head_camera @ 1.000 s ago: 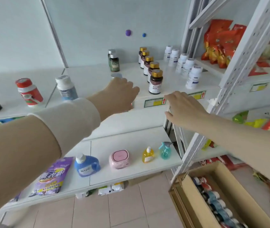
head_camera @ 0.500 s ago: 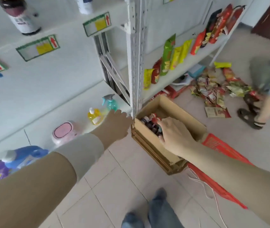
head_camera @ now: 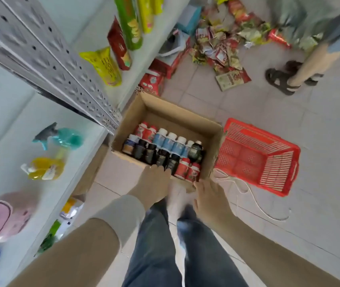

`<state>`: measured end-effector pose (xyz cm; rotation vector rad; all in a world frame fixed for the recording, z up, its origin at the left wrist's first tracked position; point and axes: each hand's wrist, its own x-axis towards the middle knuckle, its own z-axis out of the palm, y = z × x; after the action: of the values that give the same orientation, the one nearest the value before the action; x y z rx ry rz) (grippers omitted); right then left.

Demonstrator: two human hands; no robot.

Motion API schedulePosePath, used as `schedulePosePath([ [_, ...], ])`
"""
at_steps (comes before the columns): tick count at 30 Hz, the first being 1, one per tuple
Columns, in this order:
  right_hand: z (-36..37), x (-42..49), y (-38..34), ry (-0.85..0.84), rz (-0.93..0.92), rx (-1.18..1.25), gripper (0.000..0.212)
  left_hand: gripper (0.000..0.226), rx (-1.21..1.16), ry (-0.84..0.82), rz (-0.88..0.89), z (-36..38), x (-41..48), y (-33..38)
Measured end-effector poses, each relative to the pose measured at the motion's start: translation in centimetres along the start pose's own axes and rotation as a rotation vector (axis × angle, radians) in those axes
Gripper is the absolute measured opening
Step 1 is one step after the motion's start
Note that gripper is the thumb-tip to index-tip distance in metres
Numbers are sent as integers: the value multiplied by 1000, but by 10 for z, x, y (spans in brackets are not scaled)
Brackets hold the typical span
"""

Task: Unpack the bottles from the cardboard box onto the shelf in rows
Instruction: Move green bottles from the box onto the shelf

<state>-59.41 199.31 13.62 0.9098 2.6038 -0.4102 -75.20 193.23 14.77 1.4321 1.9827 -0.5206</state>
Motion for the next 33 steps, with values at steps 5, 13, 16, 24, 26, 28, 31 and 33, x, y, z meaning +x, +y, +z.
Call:
schedulePosePath([
  [5, 26, 58, -1, -41, 234, 185, 48, 38, -331, -91, 6, -13, 100, -24],
  [13, 75, 154, 30, -119, 580, 386, 39, 50, -628, -229, -24, 11, 266, -11],
  [16, 96, 180, 40, -159, 618, 421, 41, 58, -678, -217, -29, 27, 314, 7],
  [24, 133, 214, 49, -205, 818, 574, 34, 52, -780, -240, -39, 44, 344, 15],
  [26, 135, 223, 53, -230, 867, 612, 34, 54, -953, -194, -134, 41, 341, 2],
  [28, 135, 234, 59, -261, 901, 616, 42, 52, -1148, -160, -235, 36, 339, -13],
  [31, 136, 251, 62, -311, 913, 571, 48, 43, -1272, -124, -301, 31, 336, -39],
  [33, 141, 262, 61, -304, 966, 574, 48, 35, -1279, -87, -311, 32, 334, -55],
])
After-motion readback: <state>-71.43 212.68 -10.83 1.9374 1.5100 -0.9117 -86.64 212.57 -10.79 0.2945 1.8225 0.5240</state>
